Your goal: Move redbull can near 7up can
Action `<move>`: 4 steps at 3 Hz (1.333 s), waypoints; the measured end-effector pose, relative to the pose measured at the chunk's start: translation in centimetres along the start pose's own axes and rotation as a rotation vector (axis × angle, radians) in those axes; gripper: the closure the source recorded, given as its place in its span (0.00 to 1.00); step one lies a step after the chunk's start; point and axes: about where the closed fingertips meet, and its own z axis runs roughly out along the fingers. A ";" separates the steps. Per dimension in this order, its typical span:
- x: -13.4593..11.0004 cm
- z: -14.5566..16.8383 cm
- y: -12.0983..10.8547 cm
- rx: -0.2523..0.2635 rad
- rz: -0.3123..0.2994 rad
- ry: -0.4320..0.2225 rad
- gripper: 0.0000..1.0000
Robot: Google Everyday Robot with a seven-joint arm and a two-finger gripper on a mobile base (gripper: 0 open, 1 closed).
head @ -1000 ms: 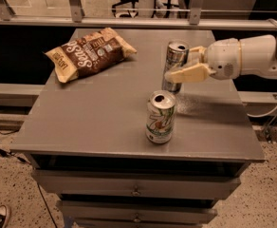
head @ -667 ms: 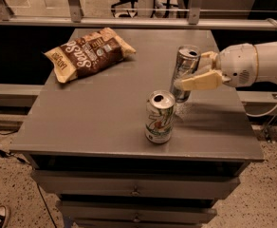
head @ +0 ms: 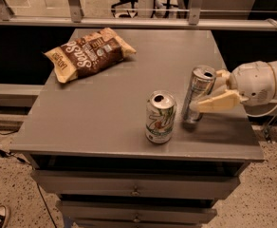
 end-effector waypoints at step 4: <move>3.9 3.5 2.3 0.017 -0.091 0.048 0.00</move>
Offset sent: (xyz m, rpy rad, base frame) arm -0.0141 -0.0159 -0.0558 -0.1729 -0.1329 -0.0468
